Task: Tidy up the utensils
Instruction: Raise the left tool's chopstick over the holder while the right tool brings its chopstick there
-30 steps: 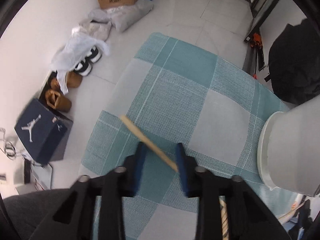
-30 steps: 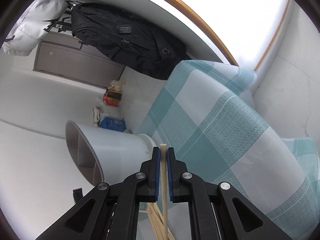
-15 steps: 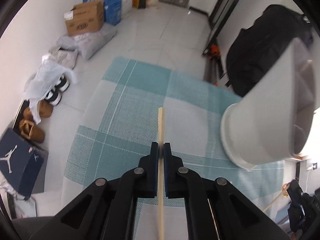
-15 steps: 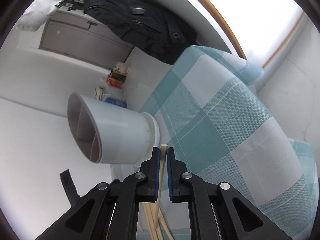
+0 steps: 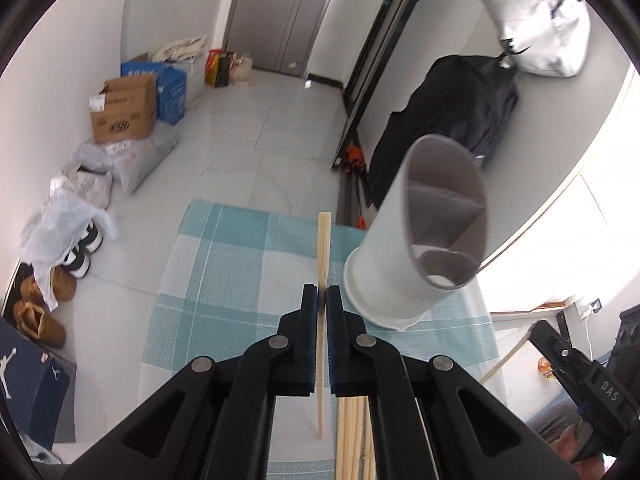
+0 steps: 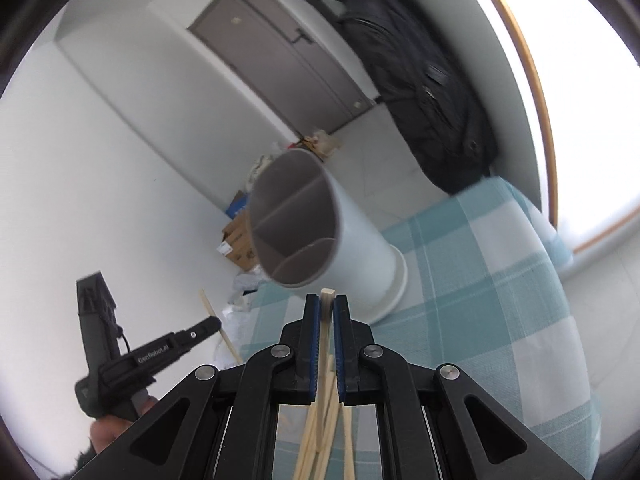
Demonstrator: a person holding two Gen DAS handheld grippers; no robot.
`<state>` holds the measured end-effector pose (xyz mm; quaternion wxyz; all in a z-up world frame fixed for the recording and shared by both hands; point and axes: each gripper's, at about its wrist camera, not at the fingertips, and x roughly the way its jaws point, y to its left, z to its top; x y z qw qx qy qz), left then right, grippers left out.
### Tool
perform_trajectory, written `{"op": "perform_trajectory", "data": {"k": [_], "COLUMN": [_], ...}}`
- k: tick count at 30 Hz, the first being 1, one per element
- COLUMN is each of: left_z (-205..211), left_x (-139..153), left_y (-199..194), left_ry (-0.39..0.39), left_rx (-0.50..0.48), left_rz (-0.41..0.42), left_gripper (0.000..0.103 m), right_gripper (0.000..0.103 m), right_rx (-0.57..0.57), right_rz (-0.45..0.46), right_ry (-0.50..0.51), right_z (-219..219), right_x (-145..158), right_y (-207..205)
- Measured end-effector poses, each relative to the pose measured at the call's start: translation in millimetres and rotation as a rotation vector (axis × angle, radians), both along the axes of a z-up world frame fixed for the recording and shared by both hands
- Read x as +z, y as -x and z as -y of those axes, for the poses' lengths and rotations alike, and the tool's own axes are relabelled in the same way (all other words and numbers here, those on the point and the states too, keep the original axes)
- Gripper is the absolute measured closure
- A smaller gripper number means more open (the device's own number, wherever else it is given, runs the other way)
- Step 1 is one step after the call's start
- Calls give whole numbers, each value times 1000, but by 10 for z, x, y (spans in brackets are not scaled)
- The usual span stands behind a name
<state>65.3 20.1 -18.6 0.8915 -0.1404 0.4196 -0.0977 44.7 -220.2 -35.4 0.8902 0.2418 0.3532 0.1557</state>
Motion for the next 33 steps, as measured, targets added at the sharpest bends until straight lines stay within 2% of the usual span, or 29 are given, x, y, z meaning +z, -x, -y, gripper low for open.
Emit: {"op": "perform_trajectory", "data": {"k": [5,12,18,25,33], "left_z": [41,53,114,174,284], "left_x": [194,323,555,938,1460], "left_y": [109,164,253,211,-32], "left_ry": [-8,3,-2,-11,-17], "left_rx": [-61,-109,-139,-165,-197], "left_rz": [77,108,131,164,222], "left_gripper": [103,103,103,103,103], "right_gripper": [97,97,97,97,97], "right_rx": [46,68,58,52,47], "right_rz": [73,148,186,240,316], "right_ry": [54,90,105,151,213], "right_z": [-185,-294,-266,-220,-211], "right_x": [166,393,651,1182,1846], "right_y": [109,173,162,0,-344]}}
